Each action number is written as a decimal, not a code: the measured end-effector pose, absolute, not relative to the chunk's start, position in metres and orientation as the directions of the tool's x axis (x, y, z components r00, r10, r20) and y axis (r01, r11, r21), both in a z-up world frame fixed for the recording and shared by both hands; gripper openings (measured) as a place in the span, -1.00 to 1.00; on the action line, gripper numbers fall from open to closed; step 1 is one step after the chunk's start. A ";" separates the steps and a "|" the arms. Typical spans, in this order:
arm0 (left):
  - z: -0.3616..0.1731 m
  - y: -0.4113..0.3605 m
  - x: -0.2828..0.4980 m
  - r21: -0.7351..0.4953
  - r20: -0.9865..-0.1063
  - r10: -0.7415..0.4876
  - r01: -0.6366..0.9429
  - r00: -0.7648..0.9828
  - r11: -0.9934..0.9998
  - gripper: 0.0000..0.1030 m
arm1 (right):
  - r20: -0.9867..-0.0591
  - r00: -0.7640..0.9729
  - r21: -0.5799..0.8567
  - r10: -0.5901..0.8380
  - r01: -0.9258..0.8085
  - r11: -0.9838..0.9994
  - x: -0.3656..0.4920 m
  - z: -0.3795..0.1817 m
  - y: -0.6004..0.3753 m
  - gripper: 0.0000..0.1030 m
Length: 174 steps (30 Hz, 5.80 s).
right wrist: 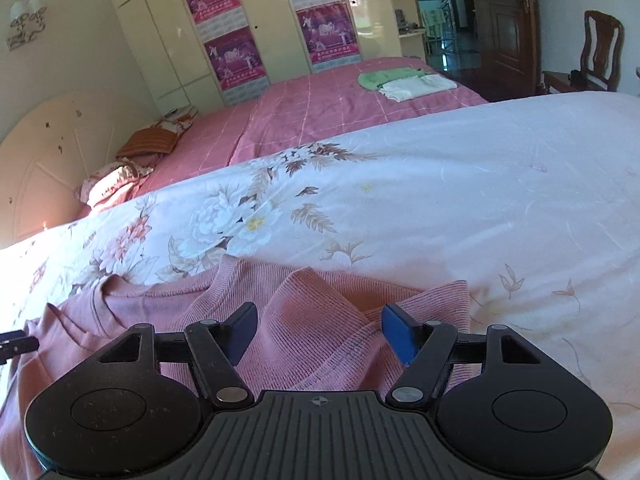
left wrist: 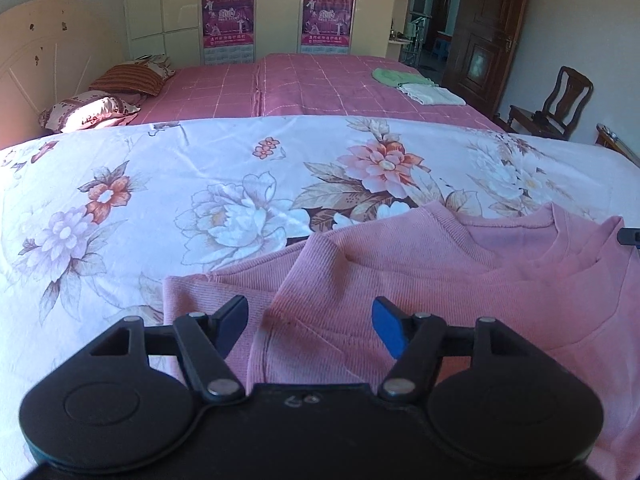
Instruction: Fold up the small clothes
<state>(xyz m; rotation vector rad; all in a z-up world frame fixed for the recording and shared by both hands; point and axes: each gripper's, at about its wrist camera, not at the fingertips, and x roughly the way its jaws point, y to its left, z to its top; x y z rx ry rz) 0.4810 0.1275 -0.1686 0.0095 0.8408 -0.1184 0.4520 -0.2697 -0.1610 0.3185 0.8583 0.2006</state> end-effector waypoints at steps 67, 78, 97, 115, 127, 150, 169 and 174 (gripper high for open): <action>-0.181 0.081 0.376 -0.011 -0.729 0.024 -0.047 0.685 0.999 0.56 | -0.737 0.654 0.175 0.172 -0.061 0.983 0.357 -0.180 -0.211 -0.07; -0.162 0.097 0.345 -0.030 -0.715 0.048 -0.098 0.697 0.995 0.36 | -0.716 0.677 0.193 0.169 -0.040 0.980 0.323 -0.155 -0.218 -0.07; -0.186 0.059 0.311 -0.015 -0.735 -0.023 0.018 0.678 1.000 0.41 | -0.733 0.618 0.193 0.284 -0.211 0.958 0.279 -0.172 -0.136 -0.07; -0.173 0.068 0.290 -0.014 -0.736 -0.003 -0.011 0.677 1.000 0.38 | -0.757 0.605 0.204 0.249 -0.144 0.968 0.251 -0.158 -0.163 -0.07; -0.157 0.086 0.248 -0.177 -0.740 -0.096 -0.054 0.666 0.983 0.65 | -0.718 0.656 0.222 0.232 -0.101 0.970 0.195 -0.123 -0.167 -0.06; -0.204 0.145 0.291 -0.677 -0.589 -0.194 -0.348 0.784 0.648 0.23 | -0.661 0.651 0.254 0.373 -0.274 0.928 0.316 -0.142 -0.101 -0.06; -0.170 0.139 0.296 -0.622 -0.542 -0.116 -0.305 0.832 0.721 -0.84 | -0.687 0.661 0.034 0.303 -0.387 0.921 0.317 -0.174 -0.066 -0.06; -0.136 0.111 0.305 -0.551 -0.483 -0.137 -0.179 0.865 0.815 -0.86 | -0.679 0.664 0.047 0.313 -0.387 0.921 0.317 -0.173 -0.068 -0.06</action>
